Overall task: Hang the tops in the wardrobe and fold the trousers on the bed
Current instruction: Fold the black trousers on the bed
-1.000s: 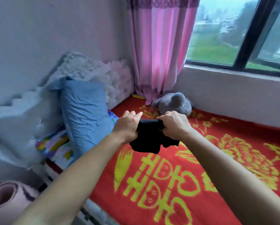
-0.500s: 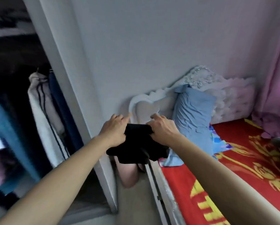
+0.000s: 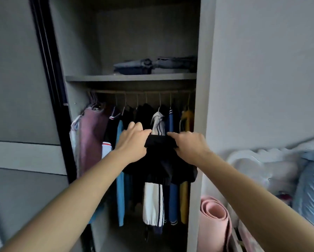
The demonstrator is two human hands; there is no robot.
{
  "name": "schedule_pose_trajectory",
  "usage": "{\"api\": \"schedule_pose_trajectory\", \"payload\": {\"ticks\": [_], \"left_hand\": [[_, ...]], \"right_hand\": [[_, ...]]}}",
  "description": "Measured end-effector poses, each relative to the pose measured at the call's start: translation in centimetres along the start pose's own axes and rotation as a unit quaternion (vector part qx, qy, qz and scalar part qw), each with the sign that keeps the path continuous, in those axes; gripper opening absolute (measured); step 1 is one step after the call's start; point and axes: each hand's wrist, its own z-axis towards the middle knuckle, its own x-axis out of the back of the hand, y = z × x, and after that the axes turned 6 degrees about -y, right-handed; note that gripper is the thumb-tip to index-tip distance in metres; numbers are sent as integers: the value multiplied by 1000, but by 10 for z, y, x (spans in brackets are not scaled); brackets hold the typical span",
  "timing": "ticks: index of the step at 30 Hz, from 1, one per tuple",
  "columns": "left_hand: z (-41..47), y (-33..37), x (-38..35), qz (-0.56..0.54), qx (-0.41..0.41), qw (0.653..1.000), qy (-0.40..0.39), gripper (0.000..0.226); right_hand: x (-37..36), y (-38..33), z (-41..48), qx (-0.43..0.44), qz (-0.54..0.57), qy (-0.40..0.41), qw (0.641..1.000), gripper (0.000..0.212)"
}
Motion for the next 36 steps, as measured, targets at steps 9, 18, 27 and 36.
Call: {"api": "schedule_pose_trajectory", "payload": {"ticks": [9, 18, 27, 36], "left_hand": [[49, -133, -4, 9, 21, 998, 67, 55], [173, -231, 75, 19, 22, 980, 198, 53], [275, -313, 190, 95, 60, 930, 350, 49], [355, -422, 161, 70, 32, 935, 348, 47]], "right_hand": [[3, -65, 129, 26, -19, 33, 999, 49], [81, -62, 289, 15, -52, 114, 992, 35], [189, -65, 441, 4, -76, 283, 956, 34], [165, -99, 570, -6, -60, 256, 965, 35]]}}
